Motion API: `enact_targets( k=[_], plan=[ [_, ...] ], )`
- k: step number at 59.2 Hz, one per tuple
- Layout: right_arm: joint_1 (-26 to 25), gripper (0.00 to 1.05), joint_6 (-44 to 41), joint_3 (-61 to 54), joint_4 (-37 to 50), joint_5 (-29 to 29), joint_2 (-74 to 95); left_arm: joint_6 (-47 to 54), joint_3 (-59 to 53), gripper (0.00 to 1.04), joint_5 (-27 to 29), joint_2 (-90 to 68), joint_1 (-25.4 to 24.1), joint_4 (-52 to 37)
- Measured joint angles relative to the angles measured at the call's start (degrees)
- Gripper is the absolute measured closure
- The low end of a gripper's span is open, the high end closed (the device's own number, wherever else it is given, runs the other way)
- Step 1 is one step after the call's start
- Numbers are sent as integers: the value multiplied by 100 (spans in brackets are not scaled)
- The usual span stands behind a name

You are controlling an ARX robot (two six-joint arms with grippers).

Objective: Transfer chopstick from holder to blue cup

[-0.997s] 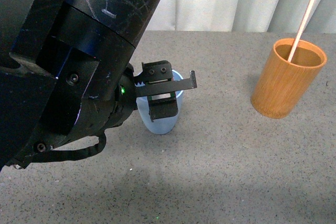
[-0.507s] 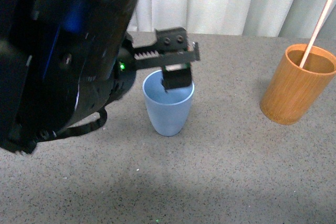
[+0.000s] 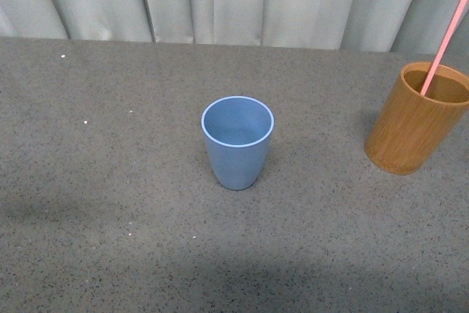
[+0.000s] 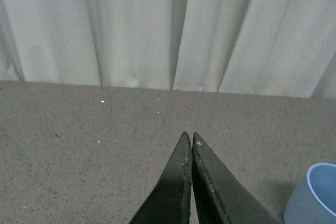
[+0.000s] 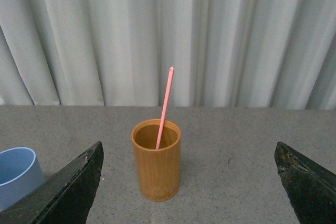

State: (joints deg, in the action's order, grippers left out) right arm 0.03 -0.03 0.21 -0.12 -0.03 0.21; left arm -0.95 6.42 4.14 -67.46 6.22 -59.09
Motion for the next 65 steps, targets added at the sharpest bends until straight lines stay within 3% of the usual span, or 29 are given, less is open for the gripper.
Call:
enact_targets(
  k=[6,18,23,54,60,62,65],
  plan=[
    [0,10,0,0,0,-2,0,28,-361,101,-328,1180,-568,866],
    [0,10,0,0,0,0,0,50,-531,101,-404,5243,-608,4819],
    [0,10,2,0,0,11,0,52,-531,101,-411,6406,-608,5751],
    [0,10,0,0,0,9,0,50,-531,101,-411,6723,-608,5901],
    [0,10,0,0,0,9,0,52,-531,84,-411,6723,-608,5901],
    [94,10,44,-15,142,334,83,52,-531,79,-411,6723,-608,5901],
    [610,10,232,-24,1088,2065,592,52,-531,70,-417,6723,-608,5904]
  ],
)
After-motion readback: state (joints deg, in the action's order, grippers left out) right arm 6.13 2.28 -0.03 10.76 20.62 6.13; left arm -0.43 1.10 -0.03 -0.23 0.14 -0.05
